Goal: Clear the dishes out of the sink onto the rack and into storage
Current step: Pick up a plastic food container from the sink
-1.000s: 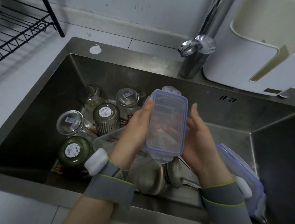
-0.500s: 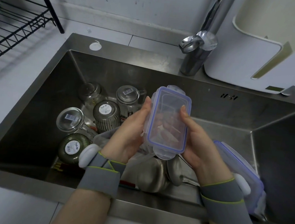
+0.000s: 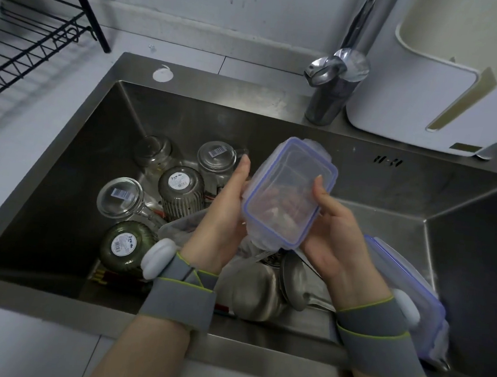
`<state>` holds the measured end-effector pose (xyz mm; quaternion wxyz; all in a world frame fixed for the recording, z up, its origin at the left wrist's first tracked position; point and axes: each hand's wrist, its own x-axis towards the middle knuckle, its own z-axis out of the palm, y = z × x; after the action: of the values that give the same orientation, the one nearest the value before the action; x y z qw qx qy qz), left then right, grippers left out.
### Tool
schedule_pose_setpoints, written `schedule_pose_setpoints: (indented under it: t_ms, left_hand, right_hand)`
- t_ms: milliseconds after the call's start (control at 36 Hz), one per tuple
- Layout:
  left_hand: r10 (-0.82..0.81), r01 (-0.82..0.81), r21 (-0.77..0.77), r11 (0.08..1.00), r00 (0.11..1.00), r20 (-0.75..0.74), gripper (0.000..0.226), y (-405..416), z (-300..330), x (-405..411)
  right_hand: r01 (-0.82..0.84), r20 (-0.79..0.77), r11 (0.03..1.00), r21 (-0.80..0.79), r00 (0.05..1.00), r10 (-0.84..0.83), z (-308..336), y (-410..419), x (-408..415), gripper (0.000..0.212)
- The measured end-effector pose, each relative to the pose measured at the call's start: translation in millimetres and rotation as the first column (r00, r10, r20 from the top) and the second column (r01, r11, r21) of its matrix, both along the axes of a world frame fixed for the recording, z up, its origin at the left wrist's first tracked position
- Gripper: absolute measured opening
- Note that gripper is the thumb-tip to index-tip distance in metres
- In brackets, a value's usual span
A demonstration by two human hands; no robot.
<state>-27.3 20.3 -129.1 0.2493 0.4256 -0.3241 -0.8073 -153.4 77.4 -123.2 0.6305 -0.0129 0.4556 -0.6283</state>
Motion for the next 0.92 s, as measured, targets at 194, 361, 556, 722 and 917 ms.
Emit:
schedule_pose_setpoints:
  t_ms: [194,361,556,722,917]
  left_hand:
    - [0.042,-0.039,-0.124,0.991,0.999,0.019,0.028,5.9,-2.6,-3.7]
    - [0.098,-0.075,-0.215,0.974,0.990,0.099,0.039,5.8,-1.7,-4.4]
    - [0.189,-0.169,-0.193,0.967,0.977,0.094,0.031,4.1,1.9,-4.4]
    - [0.212,-0.180,-0.242,0.953,0.971,0.114,0.021,2.6,-1.3,-2.7]
    - [0.221,-0.183,-0.241,0.953,0.965,0.144,0.023,2.1,-4.1,-0.6]
  right_hand:
    - [0.135,-0.083,0.991,-0.006,0.987,-0.135,-3.0,-0.6,-1.9,0.026]
    - [0.244,-0.543,0.954,-0.173,0.785,-0.299,-8.7,1.4,-4.4,0.078]
    - [0.195,-0.639,0.963,-0.185,0.721,-0.268,-7.1,1.0,-1.0,0.043]
    - [0.216,-0.571,0.964,-0.153,0.777,-0.265,-3.7,-0.7,-2.3,0.039]
    - [0.232,-0.520,0.971,-0.056,0.824,-0.227,-1.7,-0.2,-7.6,0.035]
